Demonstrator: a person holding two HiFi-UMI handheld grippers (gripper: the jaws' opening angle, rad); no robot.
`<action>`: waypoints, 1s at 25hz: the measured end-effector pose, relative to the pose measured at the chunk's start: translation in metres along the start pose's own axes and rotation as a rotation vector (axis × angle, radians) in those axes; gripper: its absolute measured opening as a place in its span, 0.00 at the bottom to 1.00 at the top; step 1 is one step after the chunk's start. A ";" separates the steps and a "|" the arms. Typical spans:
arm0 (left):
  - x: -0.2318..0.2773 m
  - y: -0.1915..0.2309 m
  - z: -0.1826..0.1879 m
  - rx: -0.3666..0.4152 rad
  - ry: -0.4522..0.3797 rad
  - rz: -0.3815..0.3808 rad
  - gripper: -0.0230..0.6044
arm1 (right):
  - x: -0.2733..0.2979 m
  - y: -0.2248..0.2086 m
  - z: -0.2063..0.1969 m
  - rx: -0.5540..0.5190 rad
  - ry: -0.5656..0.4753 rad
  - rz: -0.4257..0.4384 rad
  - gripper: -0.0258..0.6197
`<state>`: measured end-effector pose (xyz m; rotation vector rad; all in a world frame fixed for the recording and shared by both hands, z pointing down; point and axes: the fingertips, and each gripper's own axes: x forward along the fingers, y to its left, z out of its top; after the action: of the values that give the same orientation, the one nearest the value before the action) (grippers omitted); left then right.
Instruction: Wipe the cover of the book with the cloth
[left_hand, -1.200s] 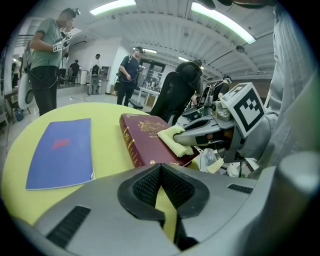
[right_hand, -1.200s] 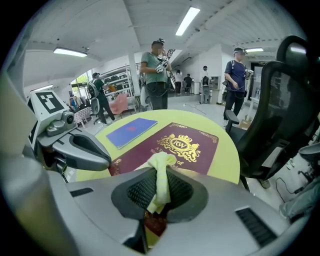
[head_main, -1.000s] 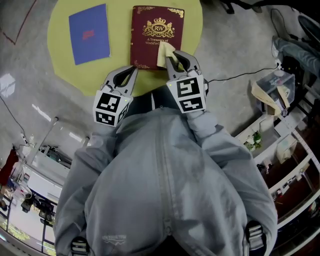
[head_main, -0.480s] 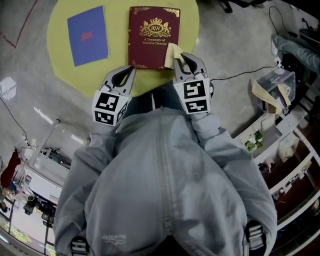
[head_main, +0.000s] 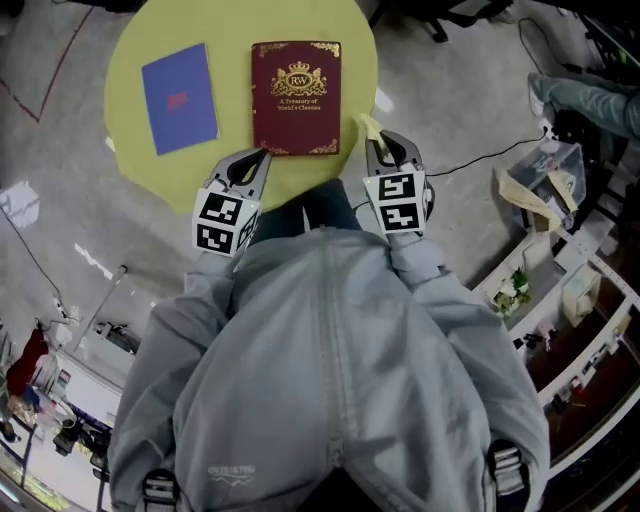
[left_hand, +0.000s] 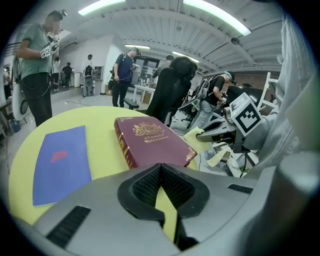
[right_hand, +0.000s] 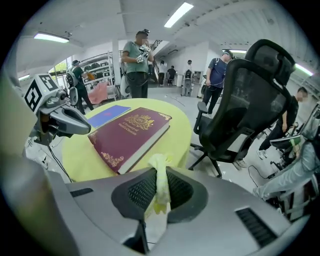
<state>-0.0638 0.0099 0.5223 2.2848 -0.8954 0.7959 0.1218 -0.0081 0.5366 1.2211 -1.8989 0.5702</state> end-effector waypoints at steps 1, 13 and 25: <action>-0.003 -0.002 0.005 0.006 -0.005 0.000 0.07 | -0.007 -0.007 -0.003 0.004 0.006 -0.018 0.13; -0.065 0.003 0.097 0.096 -0.165 0.096 0.07 | -0.115 -0.078 0.103 -0.050 -0.266 -0.269 0.13; -0.189 -0.019 0.251 0.097 -0.631 0.230 0.07 | -0.251 -0.047 0.267 -0.111 -0.797 -0.268 0.13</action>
<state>-0.0830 -0.0698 0.2190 2.5945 -1.4386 0.1882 0.1203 -0.0838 0.1754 1.7531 -2.2867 -0.2126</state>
